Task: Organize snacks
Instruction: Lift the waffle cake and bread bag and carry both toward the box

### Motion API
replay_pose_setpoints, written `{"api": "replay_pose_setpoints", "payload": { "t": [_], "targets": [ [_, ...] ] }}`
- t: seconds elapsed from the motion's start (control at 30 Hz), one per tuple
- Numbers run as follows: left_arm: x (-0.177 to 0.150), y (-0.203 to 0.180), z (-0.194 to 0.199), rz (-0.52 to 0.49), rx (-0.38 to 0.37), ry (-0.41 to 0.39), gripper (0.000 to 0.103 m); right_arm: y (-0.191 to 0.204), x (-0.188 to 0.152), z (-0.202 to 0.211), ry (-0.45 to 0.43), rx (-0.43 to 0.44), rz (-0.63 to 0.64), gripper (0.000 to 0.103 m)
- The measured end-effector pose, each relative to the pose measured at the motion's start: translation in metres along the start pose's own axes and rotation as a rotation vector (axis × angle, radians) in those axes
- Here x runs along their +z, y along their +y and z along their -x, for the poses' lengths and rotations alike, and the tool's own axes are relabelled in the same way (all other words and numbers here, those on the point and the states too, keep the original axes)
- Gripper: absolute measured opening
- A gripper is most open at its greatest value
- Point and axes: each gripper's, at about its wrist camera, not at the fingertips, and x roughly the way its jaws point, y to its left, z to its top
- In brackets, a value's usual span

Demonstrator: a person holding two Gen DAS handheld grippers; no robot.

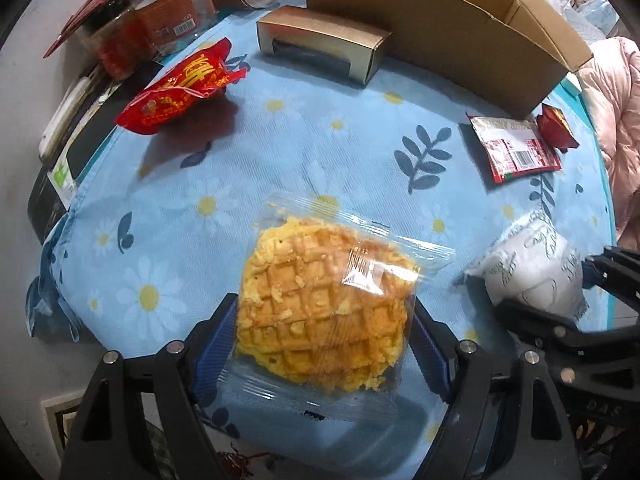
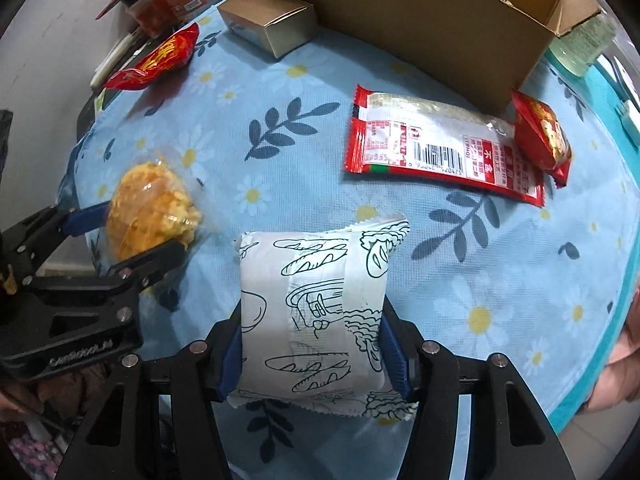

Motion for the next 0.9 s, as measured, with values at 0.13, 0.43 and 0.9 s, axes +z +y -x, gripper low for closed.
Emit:
{"api": "replay_pose_setpoints", "payload": {
  "t": [0.13,0.43,0.9],
  "targets": [
    [-0.003,-0.007,-0.012,0.003,0.015,0.026,0.096,0.008,-0.001,-0.006,0.002,-0.028,0.020,0.061],
    [-0.010,-0.017,-0.002,-0.058,-0.009,-0.030,0.080,0.033,-0.005,-0.014,-0.021,-0.120,0.100,0.063],
    [-0.005,-0.006,0.033,-0.073,-0.049,-0.022,0.076,0.022,-0.020,0.007,-0.020,-0.032,0.062,0.055]
  ]
}}
